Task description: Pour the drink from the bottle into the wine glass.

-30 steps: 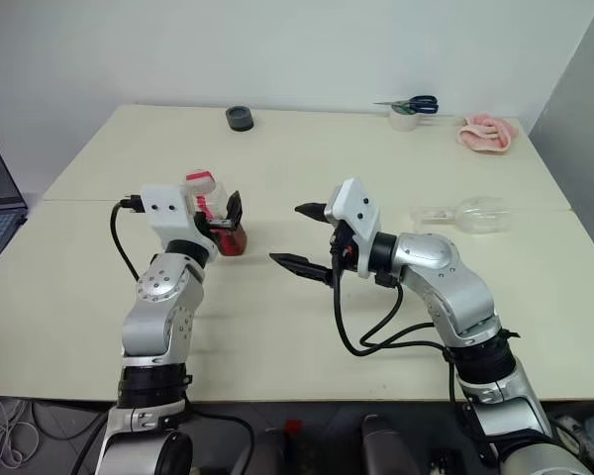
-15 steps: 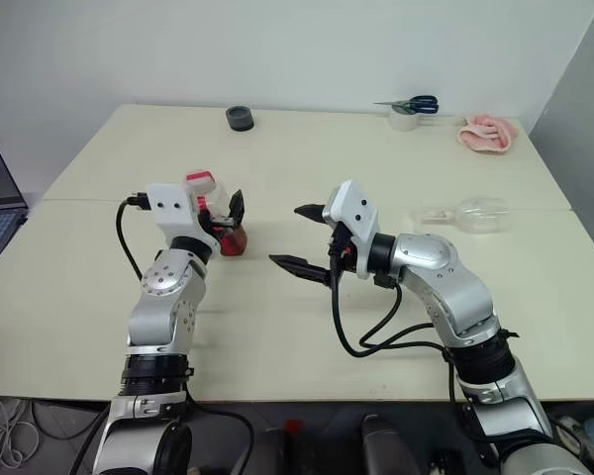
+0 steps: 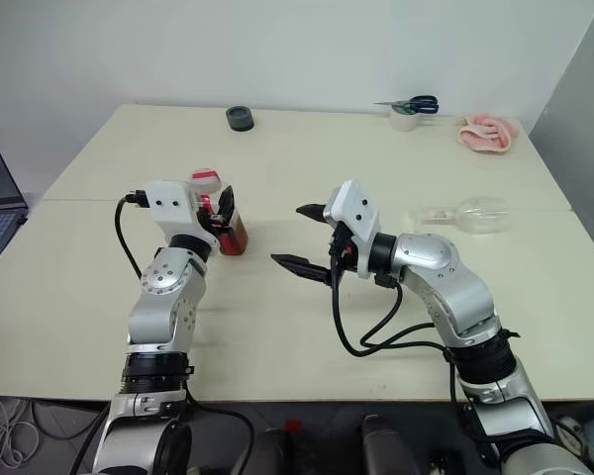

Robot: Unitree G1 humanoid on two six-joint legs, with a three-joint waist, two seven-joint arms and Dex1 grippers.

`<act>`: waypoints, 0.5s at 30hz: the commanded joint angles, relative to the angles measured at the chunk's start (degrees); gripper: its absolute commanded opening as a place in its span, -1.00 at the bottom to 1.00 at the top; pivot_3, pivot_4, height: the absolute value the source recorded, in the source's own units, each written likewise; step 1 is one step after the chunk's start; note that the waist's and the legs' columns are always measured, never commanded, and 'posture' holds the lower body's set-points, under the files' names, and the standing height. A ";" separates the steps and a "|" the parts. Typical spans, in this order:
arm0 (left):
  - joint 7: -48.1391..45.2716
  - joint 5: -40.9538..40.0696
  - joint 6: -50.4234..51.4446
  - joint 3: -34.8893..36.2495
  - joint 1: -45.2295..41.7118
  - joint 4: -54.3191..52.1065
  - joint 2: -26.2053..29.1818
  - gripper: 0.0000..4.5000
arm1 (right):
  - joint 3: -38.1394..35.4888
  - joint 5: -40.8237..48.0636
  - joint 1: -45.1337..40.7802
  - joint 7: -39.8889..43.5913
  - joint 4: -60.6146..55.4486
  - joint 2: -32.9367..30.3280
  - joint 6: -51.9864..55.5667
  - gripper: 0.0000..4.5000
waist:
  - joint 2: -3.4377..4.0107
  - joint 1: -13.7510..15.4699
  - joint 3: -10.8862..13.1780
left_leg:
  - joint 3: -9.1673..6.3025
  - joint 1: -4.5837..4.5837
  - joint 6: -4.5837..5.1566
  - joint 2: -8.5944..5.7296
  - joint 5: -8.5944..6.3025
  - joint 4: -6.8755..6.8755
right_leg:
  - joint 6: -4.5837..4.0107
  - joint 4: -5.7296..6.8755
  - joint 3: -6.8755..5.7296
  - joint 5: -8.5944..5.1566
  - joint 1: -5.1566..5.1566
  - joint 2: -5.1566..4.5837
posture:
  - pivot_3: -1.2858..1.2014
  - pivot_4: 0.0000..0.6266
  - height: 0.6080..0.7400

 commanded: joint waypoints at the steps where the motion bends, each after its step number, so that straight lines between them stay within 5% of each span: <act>1: -0.57 0.15 -1.25 0.76 -0.48 -0.48 1.15 -0.03 | -0.97 0.12 -1.07 -0.71 -2.37 -0.18 0.02 1.00 | 0.00 -0.01 0.00 | 0.00 0.00 0.00 0.00 0.00 0.00 | 0.00 0.00 0.00 0.00 0.00 0.00 | 0.03 -0.52 1.00; 9: -23.75 -12.42 10.65 -5.97 -1.74 -10.42 7.17 -0.03 | -9.04 9.46 -12.09 -6.94 -1.66 3.75 13.15 1.00 | 0.04 -0.05 0.03 | -0.09 -0.06 -0.02 -0.01 0.02 0.00 | -0.13 0.05 -0.10 0.07 -0.03 0.00 | 0.03 -0.52 1.00; 15: -30.26 -16.82 14.40 -9.06 -0.91 -14.84 7.07 -0.03 | -8.72 10.71 -15.47 -11.08 -2.49 4.75 20.61 1.00 | 0.05 -0.07 0.03 | -0.13 -0.08 -0.02 -0.06 0.01 -0.08 | -0.35 0.02 -0.16 0.12 -0.03 -0.08 | 0.03 -0.52 1.00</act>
